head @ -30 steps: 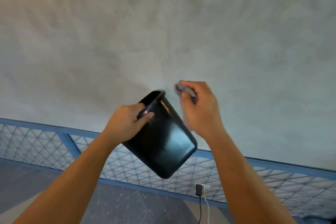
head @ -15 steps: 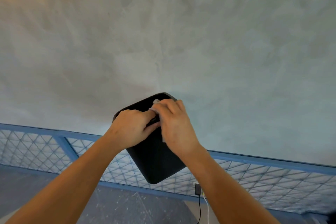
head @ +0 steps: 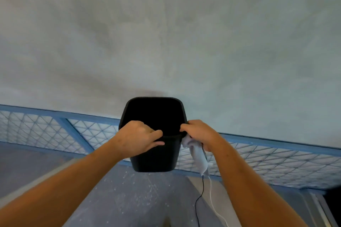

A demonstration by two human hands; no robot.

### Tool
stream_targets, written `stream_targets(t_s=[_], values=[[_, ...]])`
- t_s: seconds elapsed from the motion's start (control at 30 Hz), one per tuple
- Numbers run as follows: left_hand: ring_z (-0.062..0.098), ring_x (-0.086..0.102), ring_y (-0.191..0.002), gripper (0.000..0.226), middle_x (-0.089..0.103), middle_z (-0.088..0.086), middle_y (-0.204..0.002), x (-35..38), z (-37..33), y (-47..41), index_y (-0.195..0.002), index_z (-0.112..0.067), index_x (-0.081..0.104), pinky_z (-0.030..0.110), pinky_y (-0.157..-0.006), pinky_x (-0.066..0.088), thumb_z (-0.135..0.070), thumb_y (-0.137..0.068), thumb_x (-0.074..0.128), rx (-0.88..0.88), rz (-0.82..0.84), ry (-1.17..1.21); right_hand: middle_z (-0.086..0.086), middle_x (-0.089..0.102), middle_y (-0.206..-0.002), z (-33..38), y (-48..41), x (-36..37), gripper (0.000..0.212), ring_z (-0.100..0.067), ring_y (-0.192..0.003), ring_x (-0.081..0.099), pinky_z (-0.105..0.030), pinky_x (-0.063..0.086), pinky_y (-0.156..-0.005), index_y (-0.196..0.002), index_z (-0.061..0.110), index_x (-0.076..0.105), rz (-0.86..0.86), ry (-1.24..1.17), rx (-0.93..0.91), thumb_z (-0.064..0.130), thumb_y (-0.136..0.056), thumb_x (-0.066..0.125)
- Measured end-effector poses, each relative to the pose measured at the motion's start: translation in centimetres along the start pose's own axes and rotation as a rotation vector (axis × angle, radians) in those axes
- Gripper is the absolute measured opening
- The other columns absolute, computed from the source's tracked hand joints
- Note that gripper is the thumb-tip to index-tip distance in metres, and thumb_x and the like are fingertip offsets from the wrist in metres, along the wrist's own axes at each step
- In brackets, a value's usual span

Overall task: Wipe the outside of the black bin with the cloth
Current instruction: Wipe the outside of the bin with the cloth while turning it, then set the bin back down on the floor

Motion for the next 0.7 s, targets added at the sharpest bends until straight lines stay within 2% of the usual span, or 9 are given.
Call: stream_targets(t_s=[0.1,0.17,0.23,0.33,0.4,0.47,0.53,0.57,0.7], values=[[0.02,0.059,-0.067,0.035,0.065,-0.009,-0.066,3.3,-0.2,1.9,-0.082,-0.025,0.064,0.036,-0.074,0.047,-0.056,-0.098,0.057,-0.023,0.044,0.054,-0.006,0.045,-0.062,-3.1,-2.0,3.0,0.015,-0.019,-0.055,0.044,-0.028,0.034,-0.055,-0.079,0.012,0.05,0.01,-0.017,0.045,0.021,-0.091,0.054],[0.019,0.06,-0.093,0.036,0.07,-0.015,-0.096,4.8,0.2,4.0,-0.091,-0.032,0.071,0.042,-0.093,0.042,-0.065,-0.094,0.057,-0.165,0.064,0.154,-0.006,0.044,-0.066,-5.6,-3.3,5.0,0.017,-0.018,-0.055,0.046,-0.026,0.036,-0.051,-0.079,0.013,0.047,-0.035,-0.056,0.071,0.022,-0.093,0.051],[0.023,0.051,-0.121,0.038,0.06,-0.007,-0.13,6.8,1.6,7.4,-0.105,-0.036,0.071,0.047,-0.105,0.033,-0.068,-0.091,0.057,-0.531,0.013,0.295,-0.007,0.045,-0.071,-7.9,-4.6,7.2,0.019,-0.02,-0.062,0.048,-0.03,0.038,-0.056,-0.077,0.014,0.046,-0.052,-0.031,0.07,0.026,-0.093,0.05],[0.027,0.043,-0.136,0.067,0.05,0.006,-0.14,12.6,2.9,13.9,-0.137,-0.029,0.051,0.048,-0.112,0.036,-0.068,-0.085,0.066,-1.292,0.076,0.731,-0.003,0.042,-0.072,-11.1,-5.8,10.3,0.023,-0.017,-0.066,0.041,-0.033,0.032,-0.06,-0.077,0.016,0.043,-0.021,0.021,0.086,0.02,-0.098,0.049],[0.033,0.052,-0.132,0.074,0.054,0.011,-0.141,17.1,1.6,16.8,-0.151,-0.023,0.035,0.049,-0.108,0.046,-0.043,-0.091,0.074,-1.512,0.272,1.013,-0.004,0.041,-0.075,-13.7,-6.6,12.5,0.022,-0.017,-0.068,0.039,-0.034,0.031,-0.063,-0.079,0.014,0.042,-0.012,0.016,0.108,0.019,-0.099,0.05],[0.032,0.064,-0.114,0.057,0.064,0.011,-0.129,20.6,1.3,19.5,-0.15,-0.02,0.041,0.042,-0.089,0.054,-0.016,-0.097,0.061,-1.478,0.451,0.934,-0.008,0.042,-0.081,-16.2,-7.5,14.6,0.019,-0.019,-0.073,0.042,-0.034,0.032,-0.066,-0.085,0.009,0.046,0.008,0.009,0.134,0.02,-0.099,0.05],[0.023,0.066,-0.085,0.042,0.068,0.007,-0.101,23.8,1.2,22.2,-0.135,-0.016,0.053,0.034,-0.065,0.051,-0.009,-0.094,0.053,-1.454,0.516,0.83,-0.009,0.044,-0.079,-18.8,-8.8,16.5,0.023,-0.02,-0.071,0.044,-0.034,0.034,-0.066,-0.087,0.009,0.047,0.029,-0.002,0.164,0.026,-0.101,0.053],[0.021,0.065,-0.079,0.039,0.067,0.005,-0.093,25.6,1.0,23.3,-0.131,-0.015,0.056,0.033,-0.059,0.048,-0.009,-0.092,0.054,-1.461,0.523,0.838,-0.007,0.045,-0.075,-20.5,-9.8,17.5,0.027,-0.019,-0.067,0.046,-0.035,0.037,-0.064,-0.085,0.012,0.047,0.009,-0.017,0.179,0.032,-0.102,0.055],[0.013,0.064,-0.076,0.028,0.068,-0.001,-0.088,30.9,0.2,25.8,-0.119,-0.016,0.062,0.029,-0.058,0.048,-0.008,-0.094,0.056,-1.529,0.449,0.875,-0.001,0.059,-0.068,-25.5,-12.3,19.9,0.041,-0.022,-0.068,0.061,-0.041,0.055,-0.066,-0.084,0.015,0.06,-0.227,-0.181,0.326,0.053,-0.1,0.056]])
Point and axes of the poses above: each hand's wrist, its own y-axis away from the middle knuckle, its own x-axis out of the palm, z = x × y, the point moved 5 cm from there along -y, towards the middle knuckle
